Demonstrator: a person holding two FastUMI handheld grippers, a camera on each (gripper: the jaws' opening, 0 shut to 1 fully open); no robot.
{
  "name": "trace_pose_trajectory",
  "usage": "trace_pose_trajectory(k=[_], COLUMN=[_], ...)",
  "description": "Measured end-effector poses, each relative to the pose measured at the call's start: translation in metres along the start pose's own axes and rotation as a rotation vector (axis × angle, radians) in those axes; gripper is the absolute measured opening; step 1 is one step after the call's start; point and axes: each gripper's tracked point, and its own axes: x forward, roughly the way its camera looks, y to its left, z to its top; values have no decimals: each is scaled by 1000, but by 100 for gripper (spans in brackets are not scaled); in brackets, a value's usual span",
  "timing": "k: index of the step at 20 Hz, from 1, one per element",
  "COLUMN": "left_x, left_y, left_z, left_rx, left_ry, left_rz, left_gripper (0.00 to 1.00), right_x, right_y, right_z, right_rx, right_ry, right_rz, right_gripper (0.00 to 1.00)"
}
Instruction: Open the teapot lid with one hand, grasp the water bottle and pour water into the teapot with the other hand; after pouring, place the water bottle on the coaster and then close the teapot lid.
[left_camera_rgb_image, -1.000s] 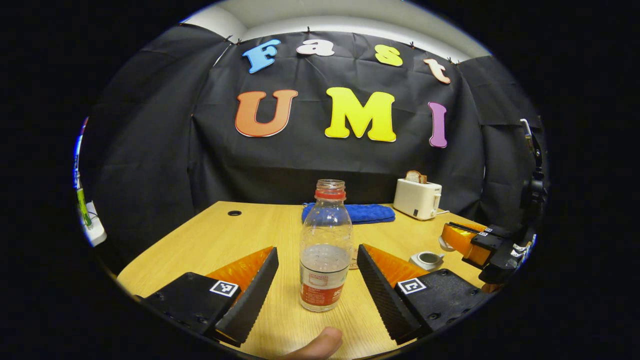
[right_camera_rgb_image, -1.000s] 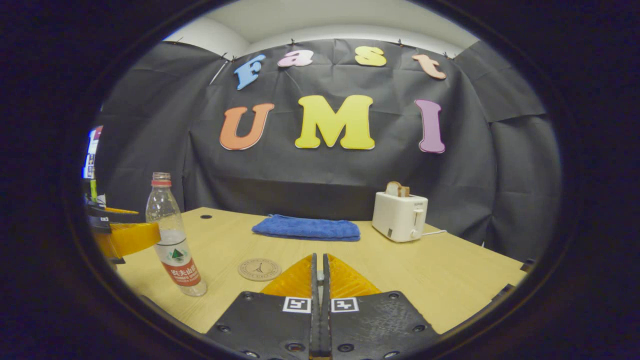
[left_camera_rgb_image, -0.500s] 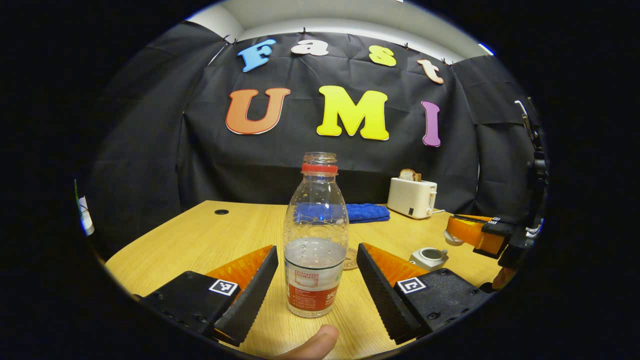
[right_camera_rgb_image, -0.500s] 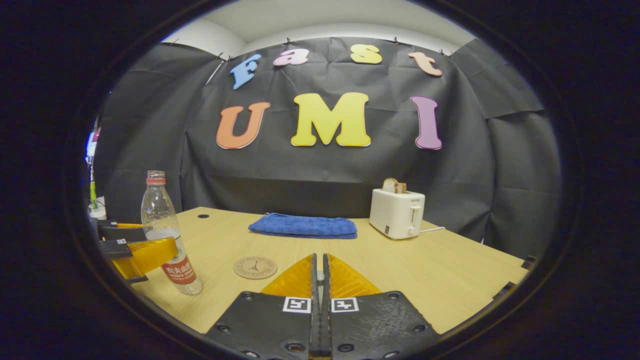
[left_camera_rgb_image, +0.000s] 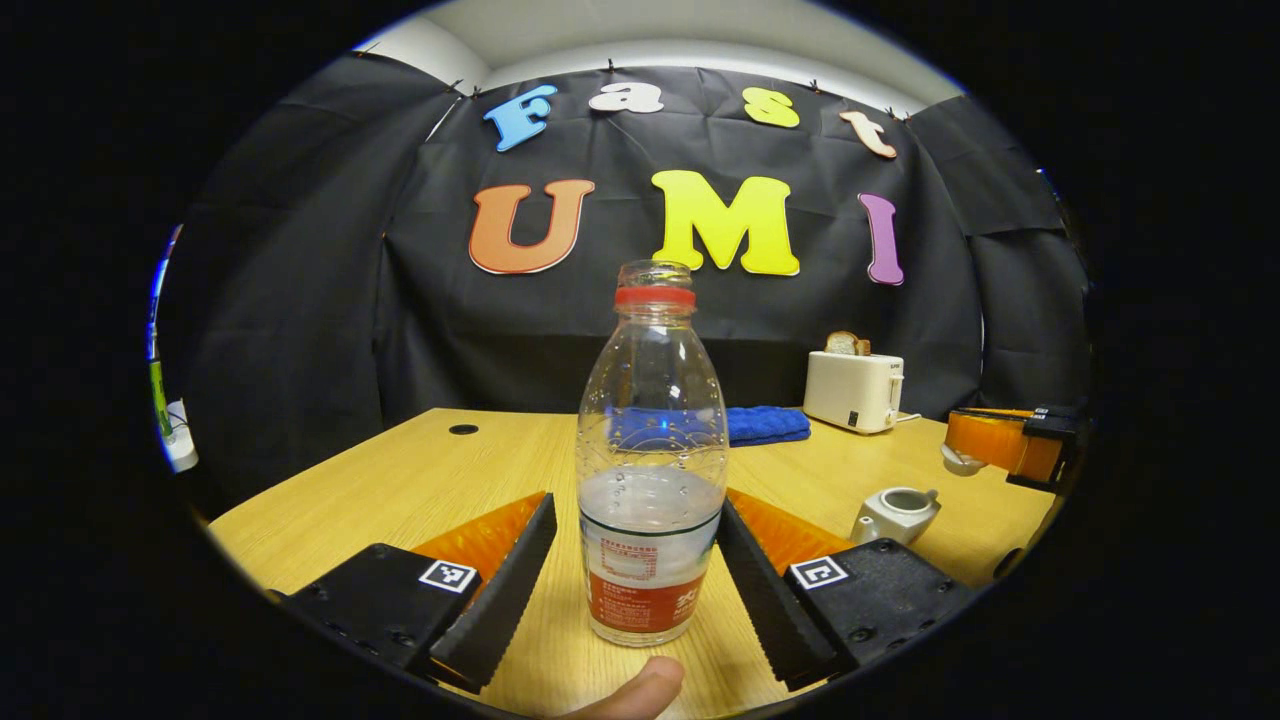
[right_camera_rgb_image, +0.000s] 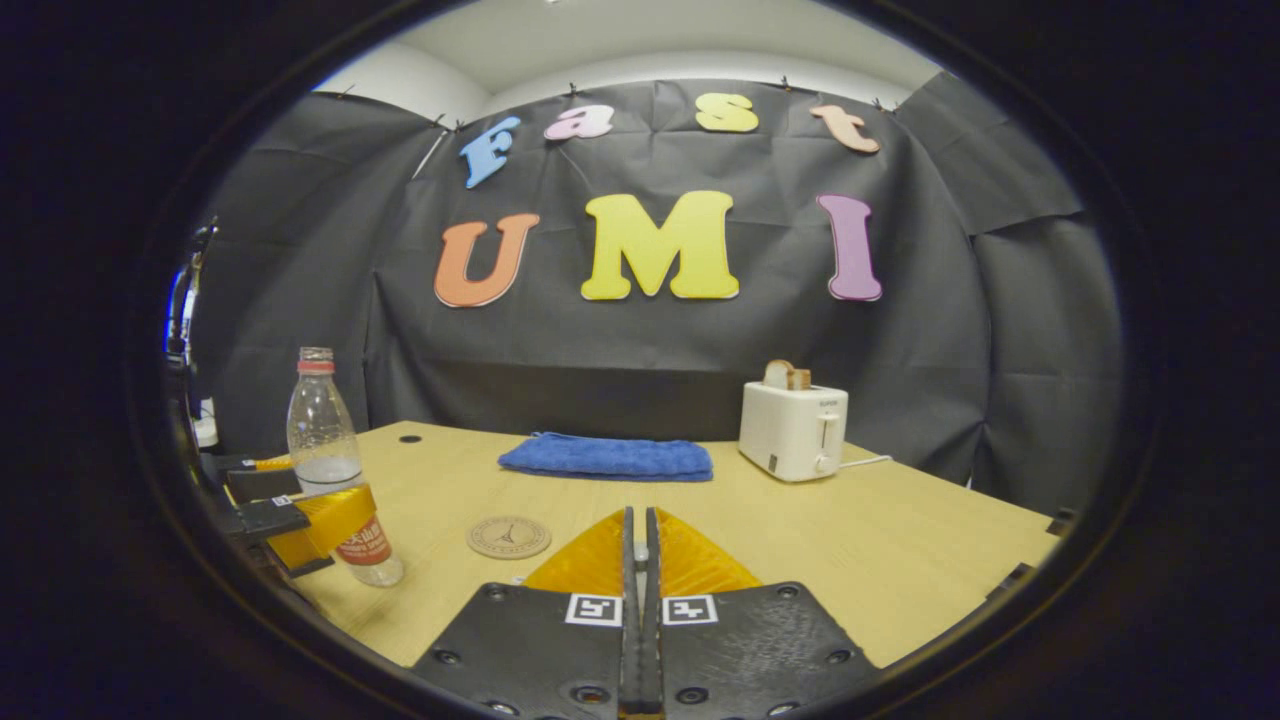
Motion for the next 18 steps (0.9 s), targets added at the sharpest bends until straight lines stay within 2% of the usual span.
trace_pose_trajectory(k=[1,3,4,5,7,13,16,18], left_x=[1,1,2,3,2,-8,-15,-20], left_y=[-3,-5,-2,0,5,10,14,13], left_z=[-1,2,3,3,5,24,30,33], left_rx=[10,81,115,138,144,71,106,164], left_ry=[-5,-34,-37,-36,-31,-23,-1,20], left_rz=[-7,-6,3,6,25,62,97,114], left_gripper=[97,89,82,80,79,77,77,77], right_x=[0,-2,-3,-3,-7,-15,-18,-19], right_y=[0,-3,-6,-8,-14,-34,-48,-56], right_z=[-1,-2,-1,-1,1,5,2,-1], right_rx=[2,2,2,5,9,-1,20,35], right_ry=[1,4,5,4,1,-8,11,21], right_rz=[2,-1,-5,-8,-14,-40,-51,-55], right_gripper=[0,0,0,1,0,0,0,0])
